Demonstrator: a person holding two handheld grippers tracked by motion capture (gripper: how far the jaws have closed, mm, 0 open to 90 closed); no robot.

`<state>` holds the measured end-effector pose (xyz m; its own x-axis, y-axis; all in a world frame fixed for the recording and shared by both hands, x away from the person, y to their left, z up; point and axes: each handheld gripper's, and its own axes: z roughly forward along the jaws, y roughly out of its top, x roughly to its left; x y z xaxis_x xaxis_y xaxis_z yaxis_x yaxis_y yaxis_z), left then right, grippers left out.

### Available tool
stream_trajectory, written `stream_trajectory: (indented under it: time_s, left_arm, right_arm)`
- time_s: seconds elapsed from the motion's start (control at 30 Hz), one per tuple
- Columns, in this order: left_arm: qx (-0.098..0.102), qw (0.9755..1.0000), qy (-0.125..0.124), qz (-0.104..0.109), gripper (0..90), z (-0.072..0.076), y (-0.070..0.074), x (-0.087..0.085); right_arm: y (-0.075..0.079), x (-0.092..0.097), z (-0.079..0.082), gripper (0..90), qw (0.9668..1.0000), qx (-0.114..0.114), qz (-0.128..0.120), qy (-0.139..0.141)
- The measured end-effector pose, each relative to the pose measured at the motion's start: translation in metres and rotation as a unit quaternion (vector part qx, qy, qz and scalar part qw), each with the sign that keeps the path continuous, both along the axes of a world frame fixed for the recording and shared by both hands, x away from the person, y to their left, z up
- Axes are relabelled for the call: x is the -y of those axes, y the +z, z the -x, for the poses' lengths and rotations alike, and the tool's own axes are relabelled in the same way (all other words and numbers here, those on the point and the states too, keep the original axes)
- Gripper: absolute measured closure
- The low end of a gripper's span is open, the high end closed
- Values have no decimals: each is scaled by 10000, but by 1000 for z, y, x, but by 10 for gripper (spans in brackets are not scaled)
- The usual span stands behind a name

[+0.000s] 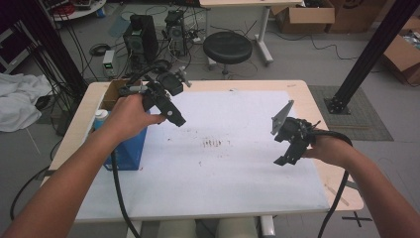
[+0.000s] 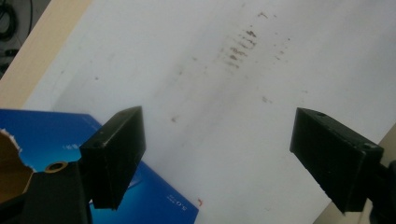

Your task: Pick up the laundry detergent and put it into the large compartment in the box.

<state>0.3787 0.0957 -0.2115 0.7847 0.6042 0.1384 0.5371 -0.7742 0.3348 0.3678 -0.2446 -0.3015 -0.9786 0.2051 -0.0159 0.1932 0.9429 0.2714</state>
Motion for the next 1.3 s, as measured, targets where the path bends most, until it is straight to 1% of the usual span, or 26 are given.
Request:
stream_trajectory:
  time_s: [0.1, 0.13, 0.2, 0.23, 0.27, 0.3, 0.33, 0.37, 0.43, 0.47, 0.5, 0.53, 0.6, 0.67, 0.7, 0.73, 0.77, 0.8, 0.83, 0.87, 0.9, 0.93, 0.97, 1.07, 1.17, 1.3]
  left_arm:
    - [-2, 9995, -294, -76, 192, 3, -5, 7]
    - [-2, 9995, -294, -76, 193, 3, -5, 7]
    - [-19, 9988, -482, -129, 191, 5, -9, 12]
    - [-19, 9988, -482, -129, 191, 5, -9, 12]
    - [-32, 9978, -646, -147, 191, 6, -11, 17]
    - [-45, 9971, -741, -147, 190, 7, -12, 20]
    - [-45, 9971, -741, -147, 190, 7, -12, 20]
    - [-77, 9961, -859, -186, 191, 7, -15, 25]
    - [-100, 9947, -1001, -216, 192, 9, -18, 29]
    - [-100, 9947, -1001, -216, 194, 9, -18, 29]
    - [-120, 9939, -1063, -251, 194, 9, -20, 33]
    - [-120, 9939, -1063, -251, 194, 9, -20, 33]
    - [-140, 9929, -1143, -283, 195, 8, -23, 38]
    - [-169, 9914, -1271, -276, 195, 8, -26, 42]
    - [-178, 9908, -1307, -290, 195, 8, -27, 43]
    - [-178, 9908, -1307, -290, 194, 8, -27, 43]
    - [-191, 9897, -1387, -300, 195, 7, -29, 46]
    - [-191, 9897, -1387, -300, 196, 7, -29, 46]
    - [-208, 9887, -1448, -337, 194, 6, -32, 49]
    - [-208, 9887, -1448, -337, 196, 6, -32, 49]
    - [-209, 9877, -1505, -373, 198, 6, -34, 52]
    - [-209, 9877, -1505, -373, 196, 6, -34, 52]
    - [-236, 9867, -1563, -382, 197, 5, -36, 54]
    - [-242, 9862, -1592, -385, 197, 5, -37, 55]
    - [-255, 9857, -1632, -338, 196, 5, -37, 56]
    - [-248, 9860, -1618, -323, 197, 4, -37, 56]
  right_arm:
    - [0, -2, -1, 184, 10000, -17, -17, 23]
    - [0, -2, -1, 184, 10000, -17, -17, 23]
    - [0, -2, -2, 184, 10000, -36, -22, 0]
    - [-1, -3, -2, 184, 10000, -41, -17, -11]
    - [-1, -3, -3, 184, 10000, -44, -19, -2]
    - [-1, -3, -3, 184, 10000, -43, -14, -8]
    - [-1, -3, -3, 184, 10000, -43, -14, -8]
    - [-2, -3, -3, 184, 10000, -60, -2, -27]
    - [-2, -4, -3, 184, 10000, -74, 5, -31]
    - [-2, -4, -3, 184, 10000, -74, 5, -31]
    - [-1, -4, -3, 184, 10000, -84, 1, -44]
    - [-1, -4, -3, 184, 10000, -84, 1, -44]
    - [-1, -4, -3, 184, 9999, -89, -1, -55]
    - [-1, -3, -4, 184, 9999, -87, -47, -56]
    - [-1, -3, -4, 183, 9999, -87, -54, -63]
    - [-1, -3, -4, 183, 9999, -87, -54, -63]
    - [-1, -3, -5, 183, 9999, -101, -57, -63]
    - [-1, -3, -5, 183, 9999, -101, -57, -63]
    - [-1, -4, -7, 183, 9999, -117, -62, -56]
    - [-1, -4, -8, 183, 9999, -122, -74, -69]
    - [-2, -4, -9, 183, 9999, -117, -87, -80]
    - [-2, -4, -10, 182, 9999, -113, -100, -72]
    - [-2, -4, -10, 182, 9998, -115, -109, -72]
    - [-3, -5, -12, 183, 9999, -125, -102, -58]
    - [-2, -5, -14, 183, 9999, -132, -86, -58]
    - [-2, -5, -13, 183, 9999, -122, -95, -72]
